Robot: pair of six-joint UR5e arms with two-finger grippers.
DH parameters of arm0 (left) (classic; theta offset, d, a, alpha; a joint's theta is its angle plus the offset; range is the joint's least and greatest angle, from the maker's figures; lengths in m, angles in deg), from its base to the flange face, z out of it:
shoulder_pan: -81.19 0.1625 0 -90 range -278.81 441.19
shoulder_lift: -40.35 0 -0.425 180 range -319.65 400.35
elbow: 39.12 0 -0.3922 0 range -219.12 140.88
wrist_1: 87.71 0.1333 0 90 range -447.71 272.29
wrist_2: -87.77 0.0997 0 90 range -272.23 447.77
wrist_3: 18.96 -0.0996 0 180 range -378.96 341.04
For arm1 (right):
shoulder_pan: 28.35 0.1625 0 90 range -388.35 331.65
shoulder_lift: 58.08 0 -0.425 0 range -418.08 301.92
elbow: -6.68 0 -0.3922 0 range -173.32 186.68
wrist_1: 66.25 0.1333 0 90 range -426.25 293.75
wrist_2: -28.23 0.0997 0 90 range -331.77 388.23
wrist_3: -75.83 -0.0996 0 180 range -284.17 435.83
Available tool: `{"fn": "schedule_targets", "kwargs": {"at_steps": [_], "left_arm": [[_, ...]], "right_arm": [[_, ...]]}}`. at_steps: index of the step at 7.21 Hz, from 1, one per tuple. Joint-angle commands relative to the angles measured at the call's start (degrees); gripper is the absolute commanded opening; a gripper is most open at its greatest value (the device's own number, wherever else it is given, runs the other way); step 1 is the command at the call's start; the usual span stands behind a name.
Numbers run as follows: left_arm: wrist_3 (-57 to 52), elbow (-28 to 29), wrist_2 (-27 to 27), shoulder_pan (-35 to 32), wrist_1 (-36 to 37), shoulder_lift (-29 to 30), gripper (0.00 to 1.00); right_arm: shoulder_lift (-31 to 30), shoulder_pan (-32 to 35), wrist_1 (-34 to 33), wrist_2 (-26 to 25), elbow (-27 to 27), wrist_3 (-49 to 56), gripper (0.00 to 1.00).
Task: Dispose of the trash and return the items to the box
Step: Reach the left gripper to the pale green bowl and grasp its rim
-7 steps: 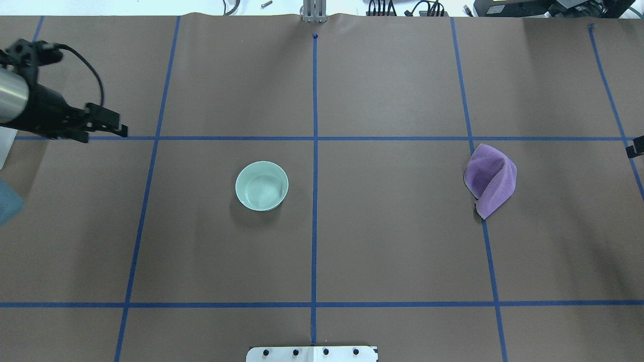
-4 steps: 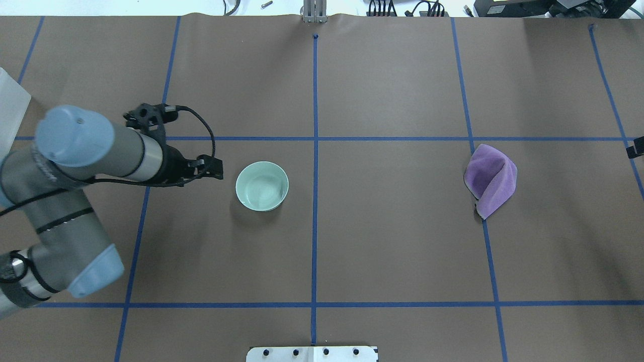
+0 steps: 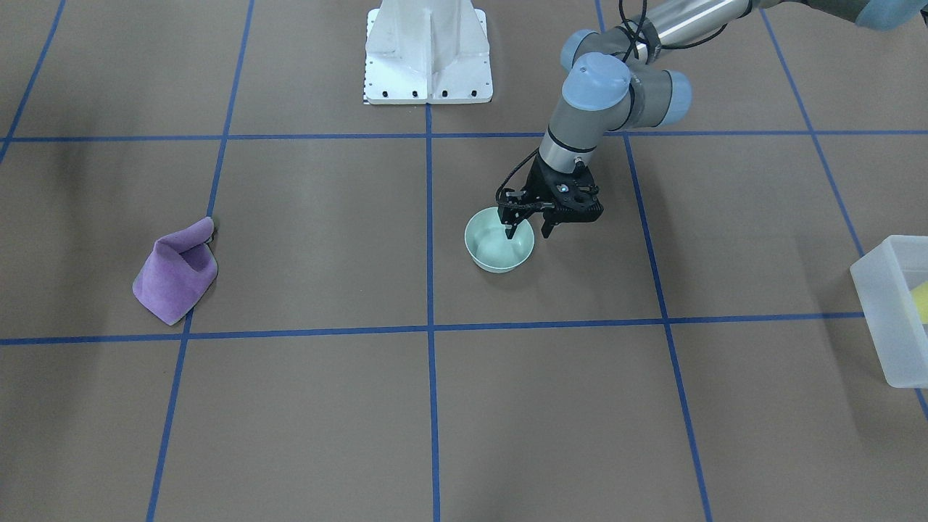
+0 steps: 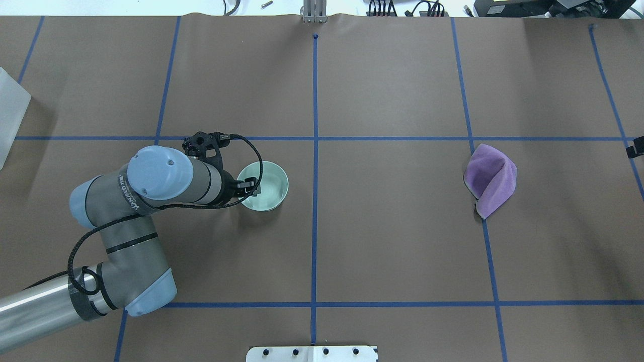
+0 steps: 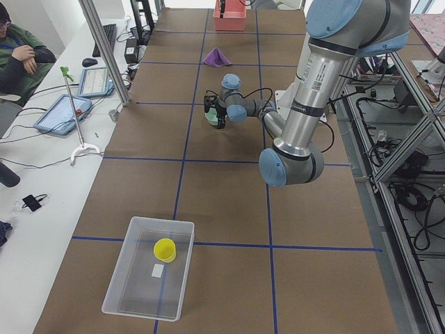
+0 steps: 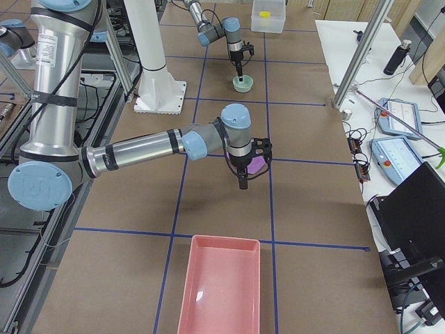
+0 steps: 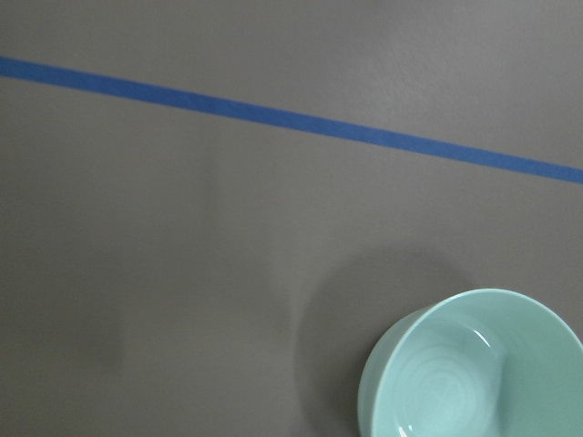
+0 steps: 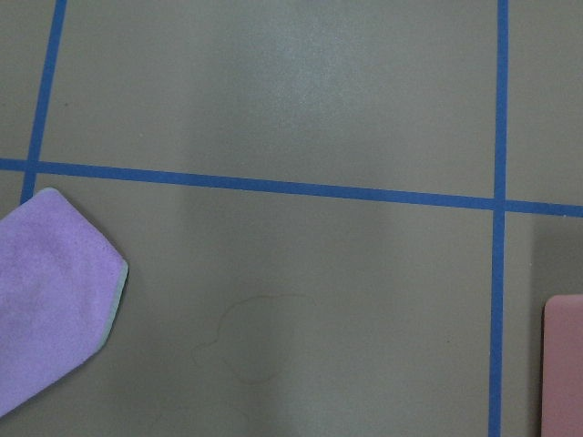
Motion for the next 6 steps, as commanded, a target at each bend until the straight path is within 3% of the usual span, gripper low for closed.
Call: {"fn": "schedule_targets", "kwargs": {"at_steps": [1, 4, 6], "left_arm": [[0.0, -0.2, 0.6, 0.7, 0.0, 0.4, 0.00], [-0.9, -5.2, -0.8, -3.1, 0.4, -0.9, 0.00], [-7.4, -8.4, -9.3, -12.8, 0.4, -7.2, 0.00]], "right_arm": [[0.0, 0.0, 0.0, 0.0, 0.0, 0.0, 1.00], [0.1, -0.1, 0.0, 0.0, 0.0, 0.0, 1.00], [0.4, -0.1, -0.1, 0.0, -0.1, 0.0, 1.00]]}}
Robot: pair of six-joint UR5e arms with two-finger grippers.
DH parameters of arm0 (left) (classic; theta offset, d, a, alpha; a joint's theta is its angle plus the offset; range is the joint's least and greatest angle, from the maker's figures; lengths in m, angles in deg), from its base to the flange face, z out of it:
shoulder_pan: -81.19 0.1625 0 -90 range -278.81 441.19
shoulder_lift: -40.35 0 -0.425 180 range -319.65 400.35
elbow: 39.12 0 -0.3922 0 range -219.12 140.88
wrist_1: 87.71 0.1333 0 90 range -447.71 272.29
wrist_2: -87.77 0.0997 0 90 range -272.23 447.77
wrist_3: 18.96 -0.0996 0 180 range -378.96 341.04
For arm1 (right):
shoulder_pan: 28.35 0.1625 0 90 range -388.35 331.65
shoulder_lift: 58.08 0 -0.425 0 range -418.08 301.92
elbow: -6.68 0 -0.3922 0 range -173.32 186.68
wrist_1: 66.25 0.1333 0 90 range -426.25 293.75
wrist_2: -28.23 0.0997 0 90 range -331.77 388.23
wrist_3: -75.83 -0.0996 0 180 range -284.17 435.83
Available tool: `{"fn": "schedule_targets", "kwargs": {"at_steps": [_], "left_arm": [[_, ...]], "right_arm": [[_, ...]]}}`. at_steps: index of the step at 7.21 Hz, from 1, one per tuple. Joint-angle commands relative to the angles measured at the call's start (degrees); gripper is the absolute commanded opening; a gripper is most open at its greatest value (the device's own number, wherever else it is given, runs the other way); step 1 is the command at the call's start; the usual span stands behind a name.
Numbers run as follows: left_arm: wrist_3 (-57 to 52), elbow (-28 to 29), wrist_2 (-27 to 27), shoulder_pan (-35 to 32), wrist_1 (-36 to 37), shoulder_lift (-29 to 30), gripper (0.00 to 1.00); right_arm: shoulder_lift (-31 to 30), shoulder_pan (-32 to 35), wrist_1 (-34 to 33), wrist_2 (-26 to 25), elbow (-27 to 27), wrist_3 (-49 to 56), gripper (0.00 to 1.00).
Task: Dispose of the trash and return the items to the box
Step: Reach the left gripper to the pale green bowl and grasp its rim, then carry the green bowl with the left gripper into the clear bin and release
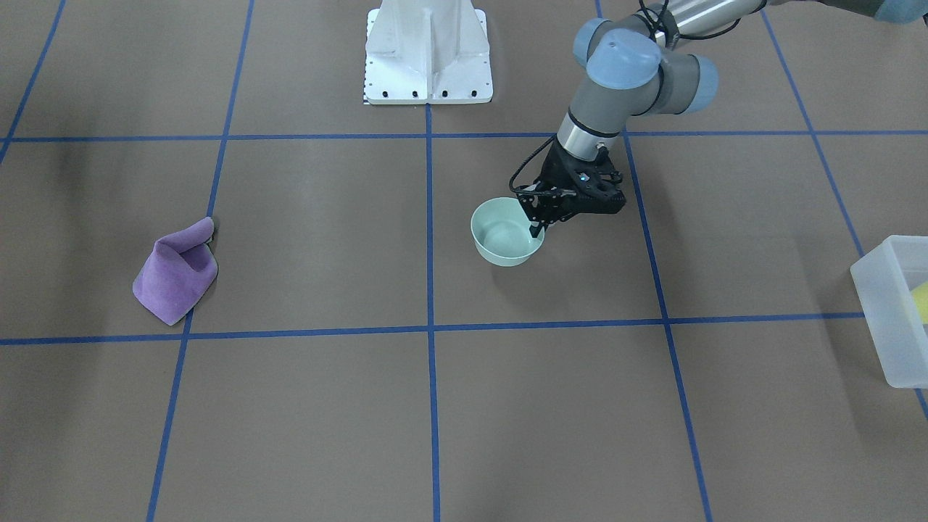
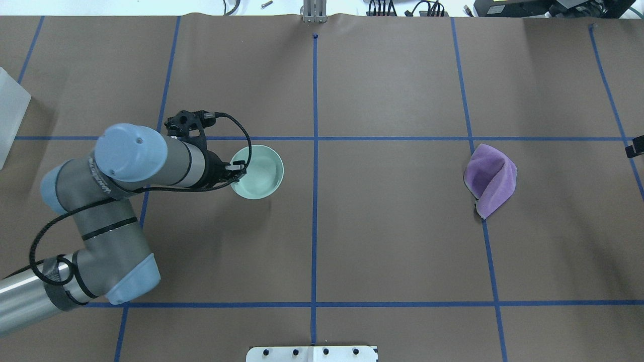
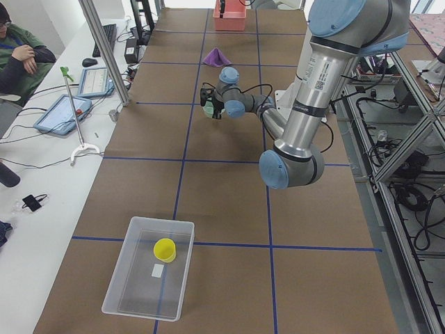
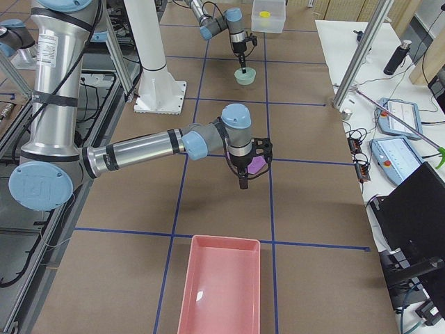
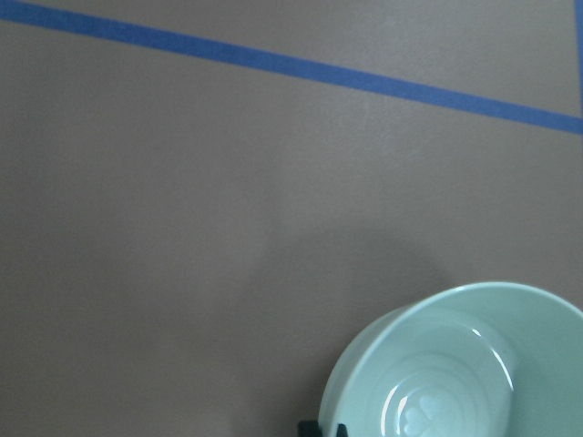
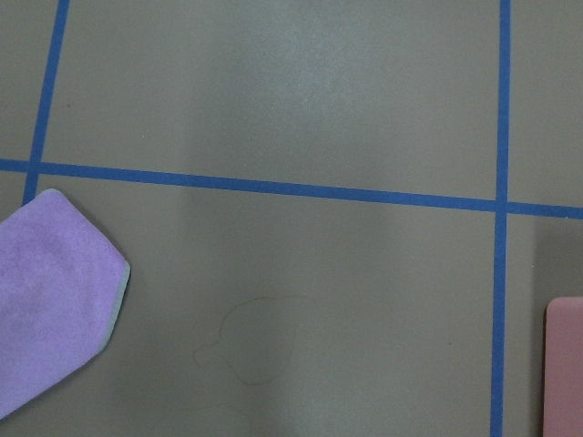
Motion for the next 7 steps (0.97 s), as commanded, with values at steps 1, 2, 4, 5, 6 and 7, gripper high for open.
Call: {"fn": "schedule_targets", "kwargs": {"at_steps": [1, 2, 4, 5, 6, 7], "left_arm": [[-11.6, -2.6, -9.6, -12.7, 0.0, -7.4, 0.00], [-22.2, -2.1, -14.8, -20.4, 0.1, -10.7, 0.00], [-40.6, 4.8, -23.9, -34.9, 0.2, -12.6, 0.00], [-51.6, 11.3, -27.0, -42.0, 0.1, -12.5, 0.00], [-62.5, 19.5, -27.5, -47.6, -0.1, -11.2, 0.00], [-70.8, 27.6, -27.3, -51.6, -0.1, -8.6, 0.00]], "right_arm": [[0.2, 0.0, -0.1, 0.1, 0.0, 0.0, 1.00], [0.2, -0.2, -0.1, 0.1, 0.0, 0.0, 1.00], [0.2, -0.3, -0.1, 0.1, 0.0, 0.0, 1.00], [0.2, -0.3, -0.1, 0.1, -0.1, 0.0, 1.00], [0.2, -0.3, -0.1, 0.0, 0.0, 0.0, 1.00], [0.3, -0.3, 0.0, 0.1, 0.0, 0.0, 1.00]]}}
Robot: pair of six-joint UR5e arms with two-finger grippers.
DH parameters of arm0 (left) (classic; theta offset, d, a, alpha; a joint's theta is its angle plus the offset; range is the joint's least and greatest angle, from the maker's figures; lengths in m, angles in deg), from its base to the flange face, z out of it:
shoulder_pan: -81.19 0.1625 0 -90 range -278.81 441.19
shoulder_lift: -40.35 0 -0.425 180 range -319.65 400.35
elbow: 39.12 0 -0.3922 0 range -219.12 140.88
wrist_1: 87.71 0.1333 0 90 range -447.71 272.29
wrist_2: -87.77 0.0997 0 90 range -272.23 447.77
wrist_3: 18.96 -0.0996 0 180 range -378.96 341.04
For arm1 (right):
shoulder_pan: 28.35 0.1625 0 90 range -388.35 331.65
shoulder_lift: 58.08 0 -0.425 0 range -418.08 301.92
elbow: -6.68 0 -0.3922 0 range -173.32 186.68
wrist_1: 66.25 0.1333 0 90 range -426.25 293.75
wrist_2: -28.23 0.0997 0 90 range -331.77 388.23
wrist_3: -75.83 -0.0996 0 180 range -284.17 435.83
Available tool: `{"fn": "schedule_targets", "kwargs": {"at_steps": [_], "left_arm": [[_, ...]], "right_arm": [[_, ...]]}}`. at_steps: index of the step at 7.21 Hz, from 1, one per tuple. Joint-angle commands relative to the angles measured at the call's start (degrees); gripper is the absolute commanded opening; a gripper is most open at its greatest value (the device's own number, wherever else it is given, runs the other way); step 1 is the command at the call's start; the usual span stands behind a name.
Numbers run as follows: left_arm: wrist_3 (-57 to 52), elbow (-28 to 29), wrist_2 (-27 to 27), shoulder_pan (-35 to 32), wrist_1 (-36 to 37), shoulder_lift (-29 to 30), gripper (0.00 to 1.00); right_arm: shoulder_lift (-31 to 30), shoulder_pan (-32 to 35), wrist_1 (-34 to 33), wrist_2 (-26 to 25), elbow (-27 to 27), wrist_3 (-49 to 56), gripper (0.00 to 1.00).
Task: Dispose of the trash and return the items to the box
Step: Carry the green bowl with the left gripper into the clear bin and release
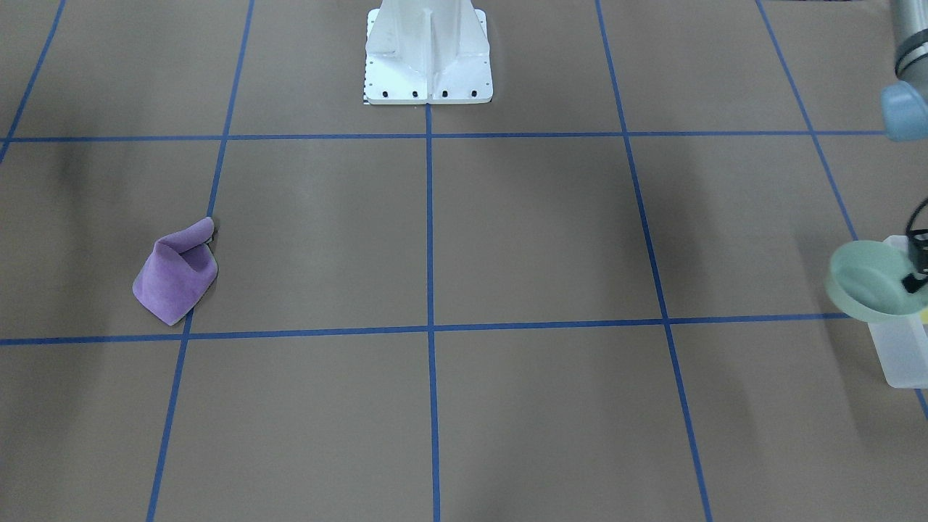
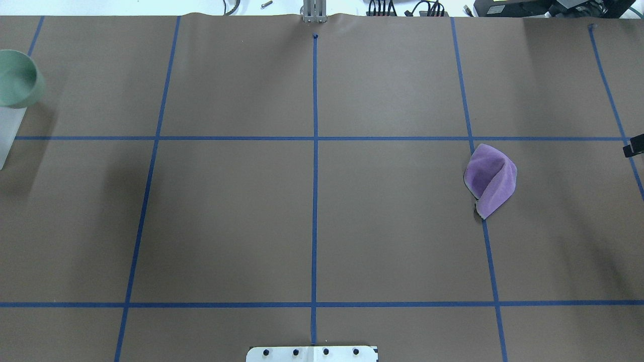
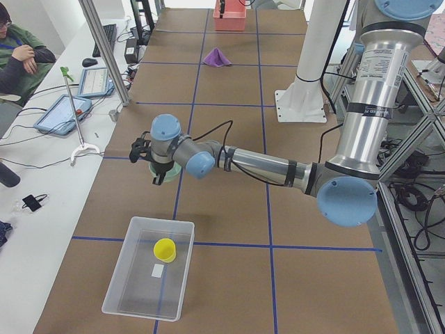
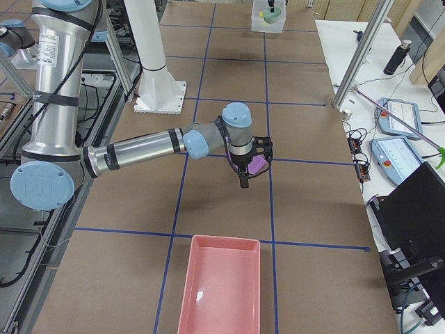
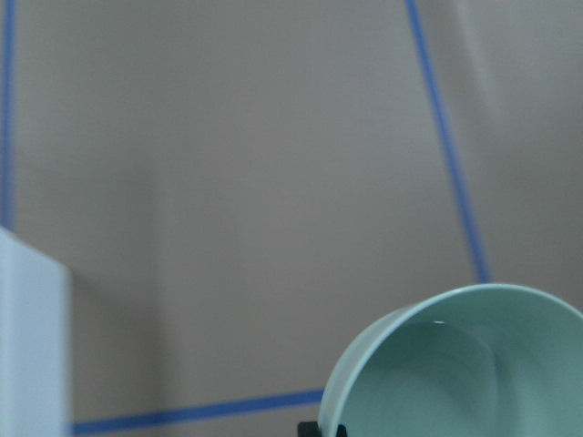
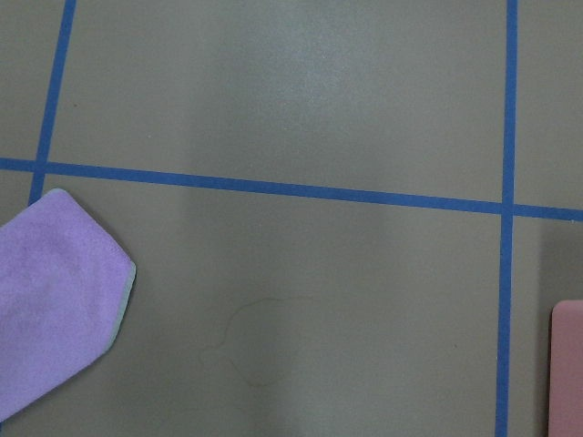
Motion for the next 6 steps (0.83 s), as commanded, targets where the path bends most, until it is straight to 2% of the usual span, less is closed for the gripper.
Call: {"fn": "schedule_targets", "kwargs": {"at_steps": [1, 3, 5, 6], "left_arm": [[-15.6, 15.9, -0.1, -8.0, -0.5, 3.1, 0.00], [-15.3, 22.3, 9.4, -8.7, -2.8, 4.3, 0.00], [-8.3, 32.3, 17.0, -8.7, -12.1, 7.0, 0.00], [-7.9, 35.5, 17.3, -8.6, -12.4, 9.5, 0.00]], "right_arm": [[0.1, 0.0, 0.1, 0.0, 0.0, 0.0, 1.00], [0.2, -0.1, 0.1, -0.1, 0.0, 0.0, 1.00], [0.4, -0.2, 0.2, -0.1, 0.0, 0.1, 1.00], [0.8, -0.2, 0.2, -0.1, 0.0, 0.1, 1.00]]}}
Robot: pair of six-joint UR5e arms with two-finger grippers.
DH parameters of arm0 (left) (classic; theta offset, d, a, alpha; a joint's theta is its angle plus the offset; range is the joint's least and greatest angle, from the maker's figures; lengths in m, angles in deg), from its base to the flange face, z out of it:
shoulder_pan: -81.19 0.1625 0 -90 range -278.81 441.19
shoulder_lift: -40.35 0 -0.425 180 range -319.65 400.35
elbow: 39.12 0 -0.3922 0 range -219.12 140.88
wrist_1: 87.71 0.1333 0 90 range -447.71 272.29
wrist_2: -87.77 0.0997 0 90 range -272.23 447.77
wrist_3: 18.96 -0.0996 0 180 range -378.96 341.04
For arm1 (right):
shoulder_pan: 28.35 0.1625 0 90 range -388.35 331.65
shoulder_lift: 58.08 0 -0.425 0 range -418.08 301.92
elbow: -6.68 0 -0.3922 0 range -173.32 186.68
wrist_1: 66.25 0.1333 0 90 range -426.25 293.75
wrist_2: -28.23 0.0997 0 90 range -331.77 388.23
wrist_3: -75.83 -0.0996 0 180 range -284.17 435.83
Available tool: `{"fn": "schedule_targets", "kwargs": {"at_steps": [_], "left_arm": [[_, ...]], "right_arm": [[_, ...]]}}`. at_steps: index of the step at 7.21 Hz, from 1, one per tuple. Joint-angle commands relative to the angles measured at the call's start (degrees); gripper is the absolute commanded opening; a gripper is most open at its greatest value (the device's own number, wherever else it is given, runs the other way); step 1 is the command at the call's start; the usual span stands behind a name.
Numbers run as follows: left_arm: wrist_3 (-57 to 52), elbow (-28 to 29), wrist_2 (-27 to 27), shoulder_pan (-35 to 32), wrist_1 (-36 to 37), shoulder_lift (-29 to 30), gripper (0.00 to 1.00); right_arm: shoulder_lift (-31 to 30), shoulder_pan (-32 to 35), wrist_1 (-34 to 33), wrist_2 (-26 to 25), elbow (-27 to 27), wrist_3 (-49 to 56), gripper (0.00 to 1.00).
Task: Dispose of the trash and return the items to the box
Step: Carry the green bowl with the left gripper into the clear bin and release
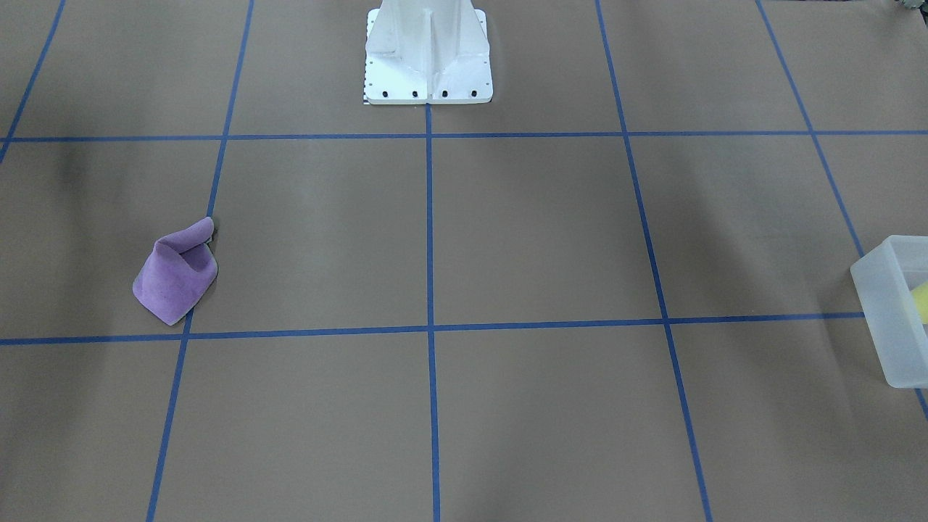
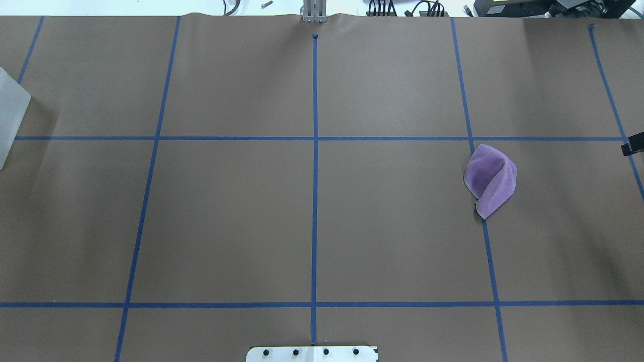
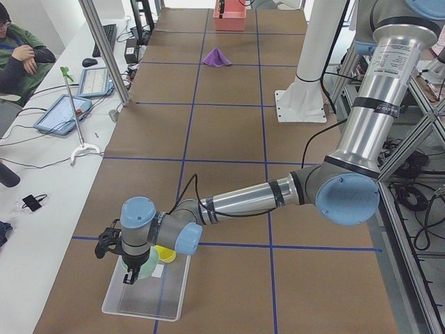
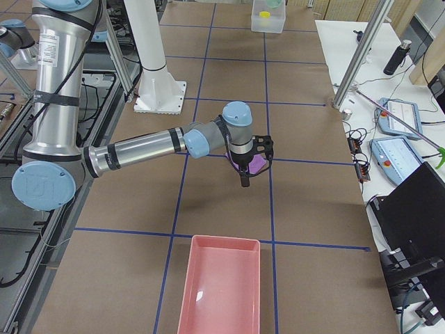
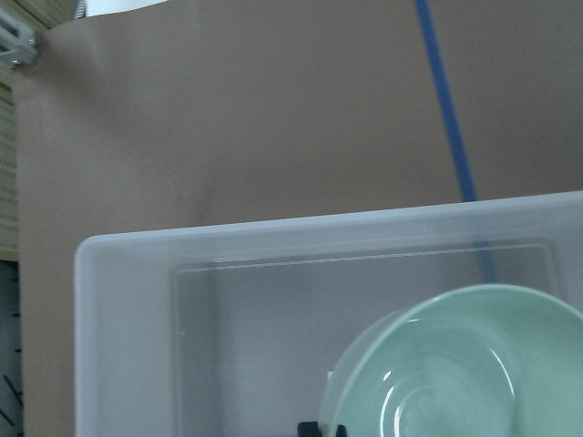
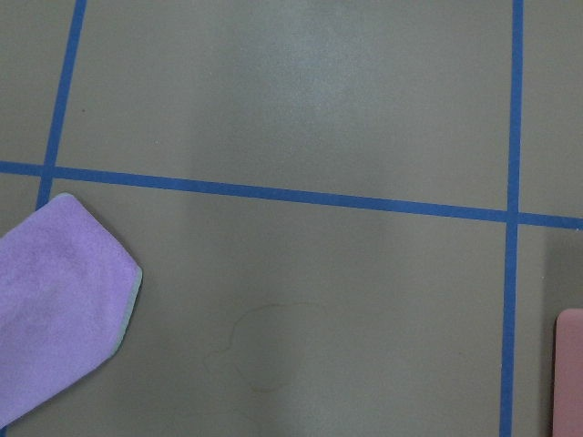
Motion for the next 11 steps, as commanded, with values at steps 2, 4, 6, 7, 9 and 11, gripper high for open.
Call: {"fn": "schedule_targets", "kwargs": {"at_steps": [2, 4, 6, 7, 9, 11], "left_arm": [[6.0, 6.5, 9.5, 2.8, -5.0, 2.4, 0.00], [7.5, 7.4, 9.4, 5.4, -7.4, 1.5, 0.00], [7.3, 7.4, 9.3, 5.7, -8.2, 0.6, 0.55], [6.0, 6.3, 9.3, 5.9, -8.6, -0.5, 0.98], [2.2, 2.4, 6.0, 3.8, -6.9, -0.8, 0.99], [-0.3, -14.5, -2.4, 2.0, 13.7, -1.5, 0.99]], "right_arm": [[0.4, -0.1, 0.0, -0.1, 0.0, 0.0, 1.00], [0.3, -0.1, 0.0, -0.1, 0.1, 0.0, 1.00], [0.3, -0.1, 0.1, -0.1, 0.3, 0.0, 1.00], [0.3, -0.1, 0.1, -0.1, 0.3, 0.0, 1.00], [0.3, -0.2, 0.1, -0.1, 0.4, 0.0, 1.00], [0.3, -0.2, 0.0, -0.1, 0.4, 0.0, 1.00]]}}
